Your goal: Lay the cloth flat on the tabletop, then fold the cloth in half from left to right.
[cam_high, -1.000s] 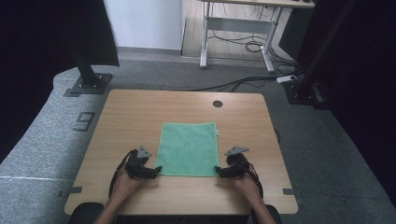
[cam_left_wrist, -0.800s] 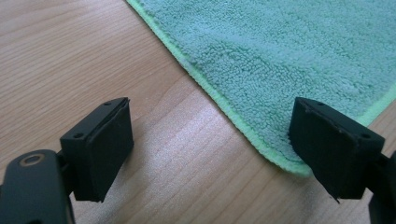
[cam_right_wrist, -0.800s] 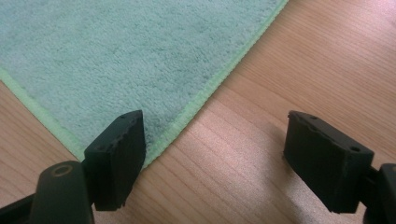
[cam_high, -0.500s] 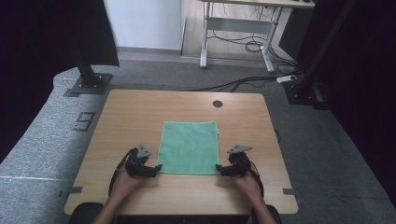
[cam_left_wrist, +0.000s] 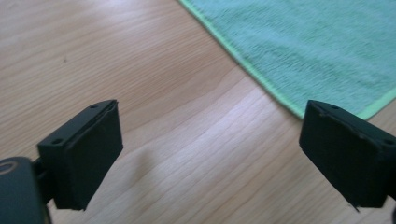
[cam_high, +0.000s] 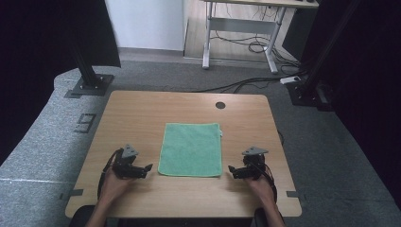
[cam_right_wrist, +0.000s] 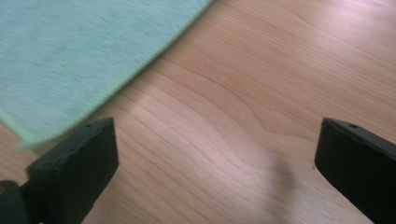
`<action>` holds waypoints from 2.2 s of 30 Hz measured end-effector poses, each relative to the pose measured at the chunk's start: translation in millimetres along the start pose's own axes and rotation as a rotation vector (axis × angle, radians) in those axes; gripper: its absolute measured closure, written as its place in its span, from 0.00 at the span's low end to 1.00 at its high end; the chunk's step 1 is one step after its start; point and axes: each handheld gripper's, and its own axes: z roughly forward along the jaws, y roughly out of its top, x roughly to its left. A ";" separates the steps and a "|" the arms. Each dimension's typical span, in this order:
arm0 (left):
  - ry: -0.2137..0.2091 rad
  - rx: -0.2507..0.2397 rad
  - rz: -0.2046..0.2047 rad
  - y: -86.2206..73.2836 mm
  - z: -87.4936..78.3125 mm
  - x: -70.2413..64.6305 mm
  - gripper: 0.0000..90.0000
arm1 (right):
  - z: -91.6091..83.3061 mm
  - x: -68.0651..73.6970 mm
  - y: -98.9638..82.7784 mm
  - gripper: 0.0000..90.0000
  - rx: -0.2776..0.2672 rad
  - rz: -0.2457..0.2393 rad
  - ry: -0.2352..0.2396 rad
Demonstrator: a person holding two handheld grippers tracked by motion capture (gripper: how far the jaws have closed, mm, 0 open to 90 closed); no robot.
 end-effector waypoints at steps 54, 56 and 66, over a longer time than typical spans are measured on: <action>0.002 0.057 -0.003 13.2 24.2 6.5 0.01 | 9.4 -0.8 -7.8 0.02 0.022 0.033 -0.018; 0.000 0.045 0.004 18.7 24.5 5.8 0.01 | 8.2 3.1 -5.2 0.02 0.017 0.026 -0.010; 0.004 0.016 0.012 52.8 46.1 6.7 0.01 | -1.7 23.2 15.6 0.02 -0.036 0.013 0.035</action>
